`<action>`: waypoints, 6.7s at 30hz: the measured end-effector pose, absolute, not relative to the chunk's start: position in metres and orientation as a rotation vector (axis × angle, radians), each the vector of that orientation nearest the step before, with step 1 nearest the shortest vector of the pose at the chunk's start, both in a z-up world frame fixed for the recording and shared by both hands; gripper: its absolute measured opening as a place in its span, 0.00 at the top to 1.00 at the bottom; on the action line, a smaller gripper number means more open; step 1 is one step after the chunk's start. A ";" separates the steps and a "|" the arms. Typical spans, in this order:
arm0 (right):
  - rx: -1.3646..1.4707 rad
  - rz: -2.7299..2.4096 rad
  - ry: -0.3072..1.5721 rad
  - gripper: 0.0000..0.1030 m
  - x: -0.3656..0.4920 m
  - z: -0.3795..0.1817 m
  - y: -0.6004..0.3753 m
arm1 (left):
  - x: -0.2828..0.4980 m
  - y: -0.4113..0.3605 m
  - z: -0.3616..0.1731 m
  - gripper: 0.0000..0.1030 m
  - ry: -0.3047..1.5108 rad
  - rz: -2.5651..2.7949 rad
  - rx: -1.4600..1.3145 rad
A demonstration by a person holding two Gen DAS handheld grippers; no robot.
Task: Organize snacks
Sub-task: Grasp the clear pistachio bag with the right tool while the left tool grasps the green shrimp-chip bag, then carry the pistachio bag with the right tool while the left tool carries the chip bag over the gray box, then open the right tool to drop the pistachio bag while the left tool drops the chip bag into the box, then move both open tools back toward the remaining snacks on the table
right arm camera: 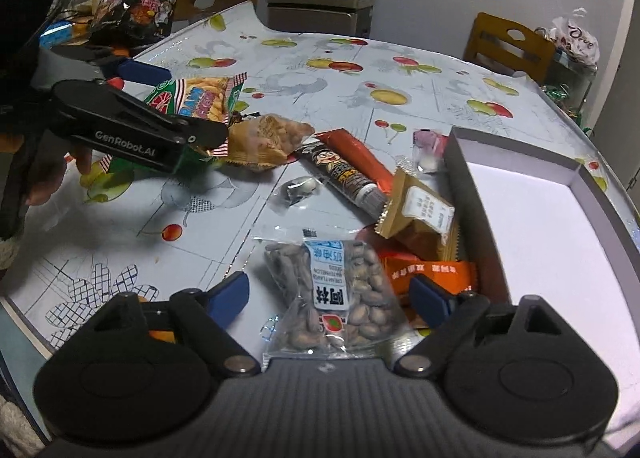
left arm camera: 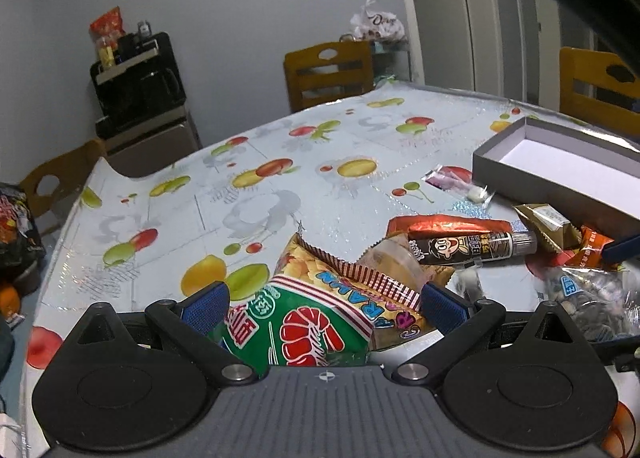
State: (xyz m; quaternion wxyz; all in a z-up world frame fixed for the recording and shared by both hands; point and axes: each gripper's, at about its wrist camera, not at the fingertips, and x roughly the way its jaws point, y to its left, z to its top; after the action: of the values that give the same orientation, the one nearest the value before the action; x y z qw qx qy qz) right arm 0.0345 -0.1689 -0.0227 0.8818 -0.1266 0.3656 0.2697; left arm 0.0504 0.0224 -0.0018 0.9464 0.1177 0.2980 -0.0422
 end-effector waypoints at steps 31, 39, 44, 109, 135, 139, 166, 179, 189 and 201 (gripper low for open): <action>-0.168 0.588 0.727 0.46 0.029 -0.017 -0.179 | 0.034 0.022 0.011 0.39 0.611 -0.036 0.191; -0.153 0.585 0.658 0.46 0.020 0.002 -0.185 | 0.022 0.013 0.035 0.40 0.543 -0.039 0.205; -0.144 0.573 0.590 0.46 0.013 0.023 -0.196 | 0.021 0.001 0.053 0.41 0.506 -0.063 0.201; -0.210 0.184 0.710 0.46 0.129 -0.038 -0.378 | 0.223 -0.272 0.009 0.51 0.664 -0.361 0.264; -0.192 0.154 0.684 0.40 0.135 -0.036 -0.370 | 0.193 -0.254 0.029 0.15 0.579 -0.327 0.252; -0.188 0.153 0.657 0.21 0.129 -0.031 -0.369 | 0.188 -0.250 0.030 0.13 0.574 -0.332 0.247; 0.011 0.120 0.645 0.16 0.084 0.006 -0.387 | 0.112 -0.195 0.032 0.05 0.578 -0.317 0.151; 0.002 0.167 0.627 0.11 0.073 0.024 -0.358 | 0.089 -0.170 0.045 0.03 0.546 -0.333 0.131; -0.036 0.205 0.610 0.10 0.063 0.034 -0.330 | 0.073 -0.143 0.048 0.02 0.526 -0.310 0.113; -0.101 0.257 0.605 0.10 0.054 0.039 -0.292 | 0.061 -0.110 0.047 0.01 0.525 -0.262 0.104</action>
State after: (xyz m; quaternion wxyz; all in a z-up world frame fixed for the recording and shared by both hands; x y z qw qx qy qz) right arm 0.0543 -0.2919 0.0392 0.9452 -0.0493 0.2970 0.1264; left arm 0.0613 -0.1103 0.0472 0.9559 0.0515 0.2586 -0.1293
